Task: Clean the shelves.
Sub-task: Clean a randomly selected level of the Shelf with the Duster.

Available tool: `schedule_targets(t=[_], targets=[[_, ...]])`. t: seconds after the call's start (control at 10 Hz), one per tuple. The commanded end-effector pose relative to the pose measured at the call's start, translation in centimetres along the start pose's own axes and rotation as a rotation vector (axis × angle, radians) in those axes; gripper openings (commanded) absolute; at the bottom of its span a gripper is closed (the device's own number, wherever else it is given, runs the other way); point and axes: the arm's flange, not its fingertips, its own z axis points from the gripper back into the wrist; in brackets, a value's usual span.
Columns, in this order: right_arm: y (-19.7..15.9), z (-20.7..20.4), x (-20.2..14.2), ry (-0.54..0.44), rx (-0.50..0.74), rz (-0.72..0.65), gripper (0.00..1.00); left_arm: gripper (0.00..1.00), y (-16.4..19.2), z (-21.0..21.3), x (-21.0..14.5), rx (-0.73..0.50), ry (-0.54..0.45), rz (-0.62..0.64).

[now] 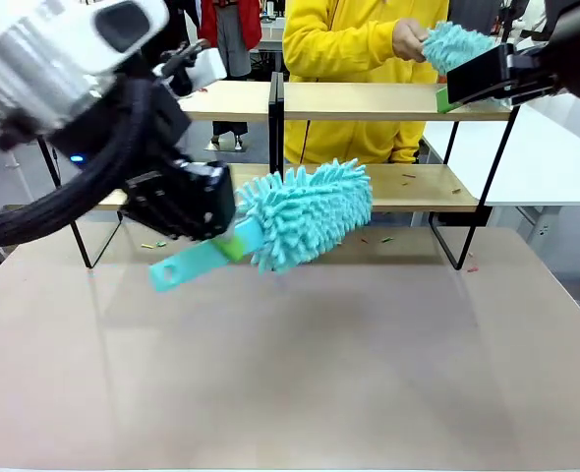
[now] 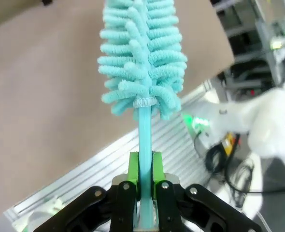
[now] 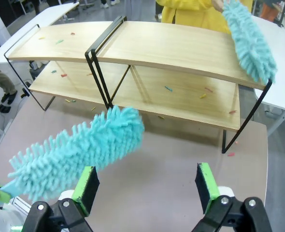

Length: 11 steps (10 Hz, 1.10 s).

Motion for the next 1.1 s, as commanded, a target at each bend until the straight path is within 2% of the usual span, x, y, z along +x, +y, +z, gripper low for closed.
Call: schedule_targets(t=[0.0, 0.2, 0.5, 0.7, 0.8, 0.9, 1.0], targets=[[0.0, 0.0, 0.0, -0.002, -0.002, -0.004, 1.00, 0.12, -1.9, -2.2, 2.5, 0.032, -0.062, 0.049], [0.0, 0.0, 0.0, -0.002, -0.002, -0.004, 1.00, 0.12, -3.2, -4.5, 5.0, 0.096, -0.166, 0.119], [0.0, 0.0, 0.0, -0.002, -0.002, -0.004, 1.00, 0.12, -3.5, -8.7, 8.5, 0.200, -0.144, 0.202], [0.0, 0.0, 0.0, -0.002, -0.002, -0.004, 1.00, 0.12, -3.5, -10.0, 9.8, 0.217, -0.231, 0.270], [0.0, 0.0, 0.0, -0.002, -0.002, -0.004, 1.00, 0.12, -3.4, -10.7, 10.1, 0.227, -0.190, 0.297], [0.0, 0.0, 0.0, -0.002, -0.002, -0.004, 1.00, 0.12, -2.1, -9.9, 8.8, 0.195, -0.172, 0.223], [0.0, 0.0, 0.0, -0.002, -0.002, -0.004, 1.00, 0.12, -2.1, -9.9, 8.8, 0.195, -0.172, 0.223]])
